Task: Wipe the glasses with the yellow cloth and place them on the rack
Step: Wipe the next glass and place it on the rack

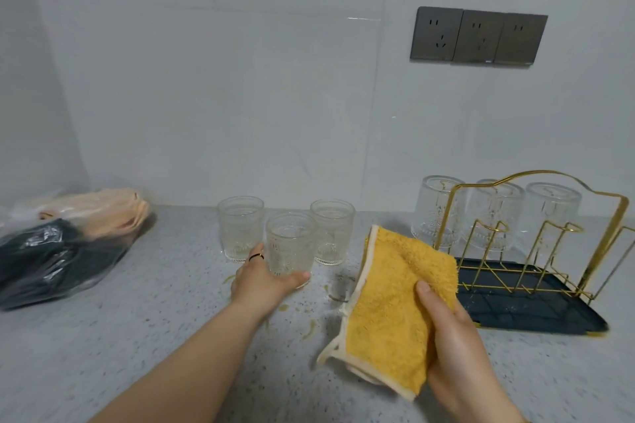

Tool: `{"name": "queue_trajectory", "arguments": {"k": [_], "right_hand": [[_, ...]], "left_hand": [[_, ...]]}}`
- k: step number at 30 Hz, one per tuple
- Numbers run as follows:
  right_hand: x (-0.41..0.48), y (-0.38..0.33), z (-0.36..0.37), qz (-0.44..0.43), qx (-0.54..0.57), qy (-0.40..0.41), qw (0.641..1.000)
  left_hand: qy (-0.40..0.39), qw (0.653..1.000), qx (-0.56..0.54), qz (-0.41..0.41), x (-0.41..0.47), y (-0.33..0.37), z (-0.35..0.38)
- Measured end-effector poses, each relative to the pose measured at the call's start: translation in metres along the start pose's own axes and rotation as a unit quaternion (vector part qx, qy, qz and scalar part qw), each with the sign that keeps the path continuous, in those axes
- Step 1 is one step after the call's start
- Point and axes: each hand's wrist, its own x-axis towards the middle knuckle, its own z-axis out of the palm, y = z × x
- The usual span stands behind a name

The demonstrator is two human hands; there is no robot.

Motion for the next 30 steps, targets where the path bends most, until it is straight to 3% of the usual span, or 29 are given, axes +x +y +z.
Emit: {"name": "queue_trajectory", "arguments": {"k": [6,14,20,23,27,30], "right_hand": [[0.007,0.005,-0.001,-0.001,-0.030,0.013,0.999],[0.013,0.006,-0.005,-0.018,-0.021,0.056,0.998],[0.012,0.008,-0.002,-0.041,-0.047,0.045,0.997],[0.000,0.011,0.006,-0.077,-0.097,0.012,0.992],[-0.022,0.015,0.027,-0.149,-0.209,-0.053,0.965],[-0.035,0.028,0.048,-0.204,-0.280,-0.111,0.932]], "left_hand": [[0.027,0.992,0.120,-0.005,0.008,0.005,0.007],[0.050,0.994,0.094,-0.021,0.010,0.008,0.014],[0.047,0.995,-0.091,0.003,-0.008,0.013,-0.011],[0.001,0.978,-0.204,0.034,-0.034,0.022,-0.033],[-0.075,0.937,-0.339,0.025,-0.075,0.018,-0.049],[-0.113,0.882,-0.457,0.001,-0.098,0.012,-0.055]]}}
